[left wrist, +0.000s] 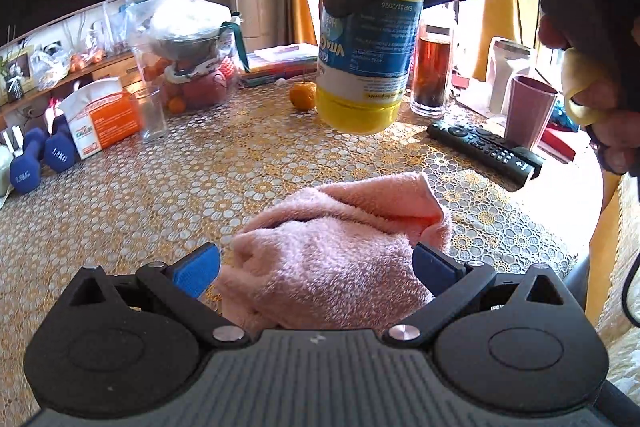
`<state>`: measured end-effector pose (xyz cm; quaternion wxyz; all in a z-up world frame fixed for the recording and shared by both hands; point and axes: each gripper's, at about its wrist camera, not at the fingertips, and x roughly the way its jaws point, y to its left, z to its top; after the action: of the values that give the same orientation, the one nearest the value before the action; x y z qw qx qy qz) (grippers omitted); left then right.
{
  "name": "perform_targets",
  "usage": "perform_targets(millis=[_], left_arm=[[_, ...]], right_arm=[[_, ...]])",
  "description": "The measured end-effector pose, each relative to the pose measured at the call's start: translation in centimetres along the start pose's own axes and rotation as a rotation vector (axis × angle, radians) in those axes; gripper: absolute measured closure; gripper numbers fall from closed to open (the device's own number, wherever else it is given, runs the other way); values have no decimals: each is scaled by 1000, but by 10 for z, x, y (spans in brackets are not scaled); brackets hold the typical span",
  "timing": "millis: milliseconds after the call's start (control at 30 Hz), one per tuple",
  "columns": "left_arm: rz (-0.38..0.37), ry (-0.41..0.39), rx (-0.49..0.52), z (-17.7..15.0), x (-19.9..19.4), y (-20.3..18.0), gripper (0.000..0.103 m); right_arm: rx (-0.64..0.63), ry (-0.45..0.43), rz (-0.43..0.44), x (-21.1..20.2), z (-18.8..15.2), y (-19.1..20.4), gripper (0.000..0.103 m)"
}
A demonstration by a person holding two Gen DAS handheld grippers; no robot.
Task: Organize objects
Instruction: 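Grasp the pink towel with the left gripper while the right gripper lifts the bottle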
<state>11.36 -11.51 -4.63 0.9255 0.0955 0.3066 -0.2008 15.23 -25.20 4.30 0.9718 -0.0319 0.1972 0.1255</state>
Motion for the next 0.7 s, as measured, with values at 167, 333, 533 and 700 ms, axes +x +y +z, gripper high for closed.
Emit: perform_targets(millis=[167,333,533,700], left_arm=[[37,105,0,7,39,-7,0],[-17,184,-81,4,65,6,0],[-31,182,-158,1,72,10,0],[-24,145,-191,0,65,4,13]], right_arm=[[42,2,-49,-15,-19,-34,41],[84,35,-62,-23,-41,-63,41],[121,86,-56,-29,-61,-84,41],[136,118,-58,-38,-74,-90,41]])
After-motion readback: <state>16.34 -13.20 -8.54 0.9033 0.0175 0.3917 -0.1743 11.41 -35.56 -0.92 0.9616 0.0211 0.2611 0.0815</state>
